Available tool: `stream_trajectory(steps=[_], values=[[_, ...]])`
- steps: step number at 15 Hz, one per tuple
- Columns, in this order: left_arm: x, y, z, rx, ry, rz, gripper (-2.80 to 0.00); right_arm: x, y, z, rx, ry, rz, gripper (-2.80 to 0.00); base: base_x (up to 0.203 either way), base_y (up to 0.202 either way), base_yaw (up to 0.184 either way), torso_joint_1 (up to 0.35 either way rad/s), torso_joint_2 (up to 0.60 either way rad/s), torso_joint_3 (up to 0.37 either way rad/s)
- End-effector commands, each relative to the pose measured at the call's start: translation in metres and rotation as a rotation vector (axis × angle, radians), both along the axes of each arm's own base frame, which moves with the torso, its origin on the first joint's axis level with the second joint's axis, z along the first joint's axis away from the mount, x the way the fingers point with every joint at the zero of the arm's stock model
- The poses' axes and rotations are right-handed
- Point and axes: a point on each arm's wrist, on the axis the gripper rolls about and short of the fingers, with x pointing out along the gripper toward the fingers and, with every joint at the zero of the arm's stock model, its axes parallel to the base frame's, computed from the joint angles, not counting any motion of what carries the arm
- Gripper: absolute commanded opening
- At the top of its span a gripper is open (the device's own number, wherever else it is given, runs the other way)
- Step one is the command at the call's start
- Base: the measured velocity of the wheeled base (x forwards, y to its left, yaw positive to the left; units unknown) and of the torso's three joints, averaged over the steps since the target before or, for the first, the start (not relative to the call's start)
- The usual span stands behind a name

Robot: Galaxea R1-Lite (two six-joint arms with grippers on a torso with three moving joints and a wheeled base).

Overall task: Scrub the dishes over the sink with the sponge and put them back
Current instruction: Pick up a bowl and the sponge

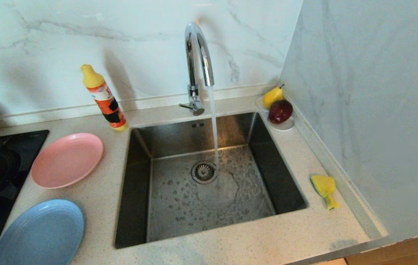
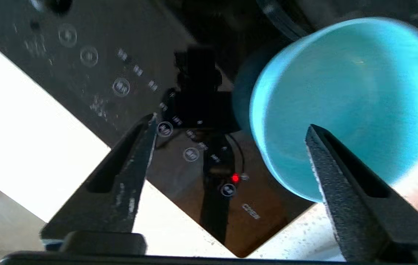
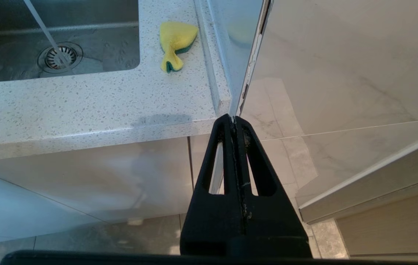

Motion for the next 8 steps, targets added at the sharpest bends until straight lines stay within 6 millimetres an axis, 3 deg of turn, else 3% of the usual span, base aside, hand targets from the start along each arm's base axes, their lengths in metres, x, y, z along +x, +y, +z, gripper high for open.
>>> stream_trajectory(steps=[1,8], values=[[0.002,0.006,-0.018,-0.057,0.016,0.012,0.0,0.0,0.0,0.0,0.0,0.0,0.0,-2.8,0.0,0.0,0.0,0.0,0.0,0.0],[0.005,0.013,-0.042,-0.145,0.032,0.041,0.0,0.0,0.0,0.0,0.0,0.0,0.0,-2.8,0.0,0.0,0.0,0.0,0.0,0.0]])
